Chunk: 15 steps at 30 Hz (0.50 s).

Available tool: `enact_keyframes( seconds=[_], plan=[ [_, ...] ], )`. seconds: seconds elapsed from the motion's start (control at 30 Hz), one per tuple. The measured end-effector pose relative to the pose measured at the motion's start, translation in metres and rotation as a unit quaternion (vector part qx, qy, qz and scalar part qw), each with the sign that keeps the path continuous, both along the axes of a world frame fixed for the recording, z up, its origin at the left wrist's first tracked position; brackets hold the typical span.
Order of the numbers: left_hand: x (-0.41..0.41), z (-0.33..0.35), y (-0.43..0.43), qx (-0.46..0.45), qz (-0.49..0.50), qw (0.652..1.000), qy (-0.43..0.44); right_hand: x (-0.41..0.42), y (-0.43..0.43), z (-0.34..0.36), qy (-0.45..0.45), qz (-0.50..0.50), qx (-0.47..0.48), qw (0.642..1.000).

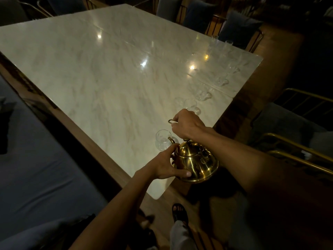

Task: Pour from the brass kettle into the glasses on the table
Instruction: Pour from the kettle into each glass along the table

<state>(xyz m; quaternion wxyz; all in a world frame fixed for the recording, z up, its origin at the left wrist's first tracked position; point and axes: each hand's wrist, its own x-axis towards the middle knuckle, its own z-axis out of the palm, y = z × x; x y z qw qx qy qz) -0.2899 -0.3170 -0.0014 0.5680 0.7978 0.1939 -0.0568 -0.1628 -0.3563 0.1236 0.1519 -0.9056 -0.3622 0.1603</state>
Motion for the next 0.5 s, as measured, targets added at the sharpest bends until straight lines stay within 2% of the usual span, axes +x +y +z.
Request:
enact_keyframes(
  seconds=[0.5],
  plan=[
    [0.001, 0.0004, -0.0001, 0.002, -0.007, 1.0, -0.008, 0.0006, -0.001, 0.0027, 0.007, -0.001, -0.002, 1.0]
  ],
)
